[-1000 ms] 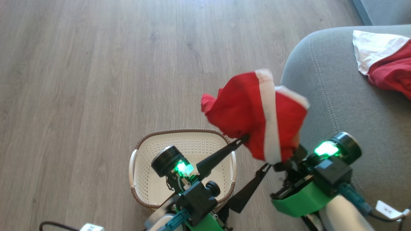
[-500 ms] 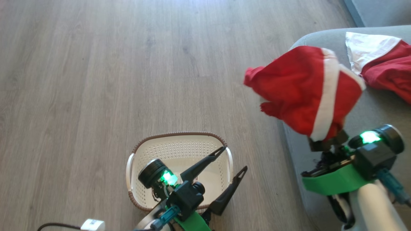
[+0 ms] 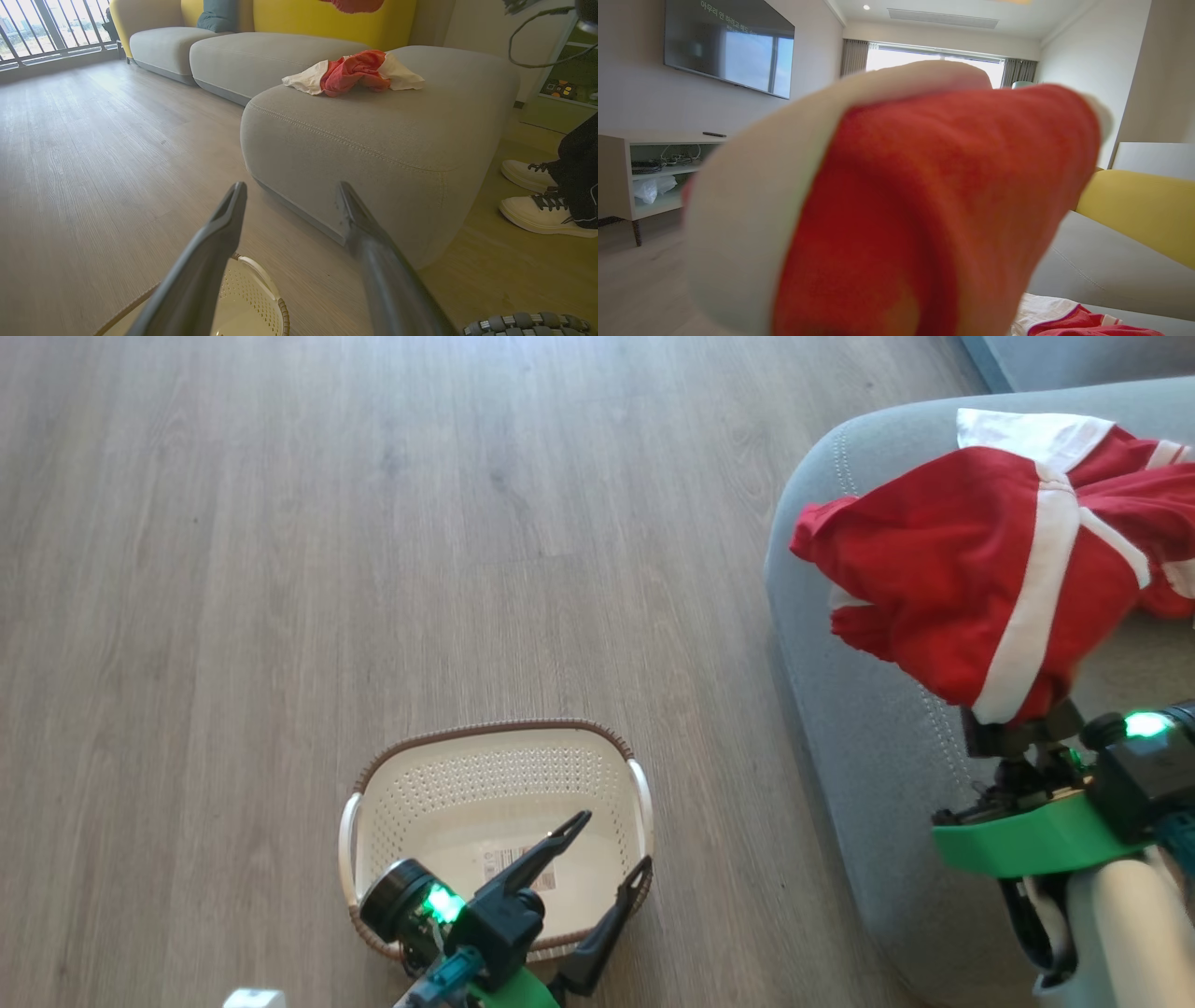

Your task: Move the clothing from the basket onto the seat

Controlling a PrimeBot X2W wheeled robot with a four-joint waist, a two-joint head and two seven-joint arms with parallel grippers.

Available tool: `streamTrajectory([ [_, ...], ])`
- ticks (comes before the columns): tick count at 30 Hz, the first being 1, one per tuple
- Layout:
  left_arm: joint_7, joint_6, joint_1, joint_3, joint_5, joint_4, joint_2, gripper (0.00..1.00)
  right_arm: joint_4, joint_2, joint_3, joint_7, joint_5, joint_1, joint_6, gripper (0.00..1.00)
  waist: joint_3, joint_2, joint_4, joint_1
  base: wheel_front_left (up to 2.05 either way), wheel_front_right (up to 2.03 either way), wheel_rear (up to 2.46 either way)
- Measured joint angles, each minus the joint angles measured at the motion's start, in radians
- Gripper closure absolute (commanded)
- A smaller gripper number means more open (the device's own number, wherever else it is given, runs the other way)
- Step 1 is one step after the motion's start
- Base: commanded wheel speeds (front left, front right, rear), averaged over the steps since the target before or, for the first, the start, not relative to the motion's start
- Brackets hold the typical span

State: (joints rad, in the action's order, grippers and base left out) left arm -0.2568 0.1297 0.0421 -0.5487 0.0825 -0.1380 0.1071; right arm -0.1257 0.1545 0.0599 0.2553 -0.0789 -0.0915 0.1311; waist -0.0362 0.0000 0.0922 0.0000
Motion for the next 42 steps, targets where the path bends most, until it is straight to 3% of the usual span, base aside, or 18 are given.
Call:
streamTrajectory([
  [9,0.000,0.000,-0.005,0.040,0.021,-0.012,-0.007,0.00,0.086,-0.026,-0.136,0.000,0.044,0.024,0.000,1.00,-0.006,0.0000,0.020,0.0000,0.00,0.00,0.00],
  [25,0.000,0.000,-0.007,0.058,0.024,-0.013,-0.007,0.00,0.072,-0.032,-0.161,0.000,0.044,0.029,0.000,1.00,-0.019,0.0000,0.044,0.0000,0.00,0.00,0.00],
  [42,0.000,0.000,0.060,0.001,0.005,0.010,0.034,0.00,0.018,-0.088,-0.227,0.000,0.053,0.018,0.000,1.00,-0.111,0.0000,0.262,0.0000,0.00,0.00,0.00],
])
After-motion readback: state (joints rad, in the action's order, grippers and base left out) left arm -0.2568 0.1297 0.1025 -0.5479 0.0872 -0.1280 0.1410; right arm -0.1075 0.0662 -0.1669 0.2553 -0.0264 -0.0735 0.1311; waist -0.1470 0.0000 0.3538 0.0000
